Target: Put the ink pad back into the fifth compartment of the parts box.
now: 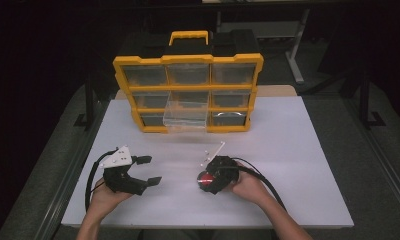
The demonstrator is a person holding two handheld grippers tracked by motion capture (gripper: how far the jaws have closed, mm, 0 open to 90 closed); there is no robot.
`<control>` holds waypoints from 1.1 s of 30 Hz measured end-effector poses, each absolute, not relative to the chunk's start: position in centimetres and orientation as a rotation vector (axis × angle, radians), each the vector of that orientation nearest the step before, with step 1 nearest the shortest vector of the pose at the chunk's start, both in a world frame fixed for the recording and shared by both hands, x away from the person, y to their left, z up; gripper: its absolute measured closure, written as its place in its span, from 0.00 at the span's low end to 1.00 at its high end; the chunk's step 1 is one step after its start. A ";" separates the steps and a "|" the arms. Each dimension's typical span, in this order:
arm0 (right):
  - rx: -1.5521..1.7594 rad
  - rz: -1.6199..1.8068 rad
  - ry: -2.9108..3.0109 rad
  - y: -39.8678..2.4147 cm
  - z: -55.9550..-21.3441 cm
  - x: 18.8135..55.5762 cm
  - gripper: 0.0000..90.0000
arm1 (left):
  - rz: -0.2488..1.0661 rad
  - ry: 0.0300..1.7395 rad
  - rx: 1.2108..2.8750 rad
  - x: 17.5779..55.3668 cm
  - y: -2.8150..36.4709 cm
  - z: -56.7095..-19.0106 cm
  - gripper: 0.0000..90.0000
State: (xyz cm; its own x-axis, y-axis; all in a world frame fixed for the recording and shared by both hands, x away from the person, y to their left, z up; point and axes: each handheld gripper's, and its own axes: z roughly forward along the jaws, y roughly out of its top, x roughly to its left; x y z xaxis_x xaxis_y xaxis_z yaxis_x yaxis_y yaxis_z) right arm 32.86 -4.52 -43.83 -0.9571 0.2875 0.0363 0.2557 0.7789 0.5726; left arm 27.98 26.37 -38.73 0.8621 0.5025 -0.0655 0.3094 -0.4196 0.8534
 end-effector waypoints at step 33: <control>0.524 1.048 2.924 -7.2 -40.5 34.0 0.32 | 0.247 0.591 2.035 28.1 26.7 -38.8 0.22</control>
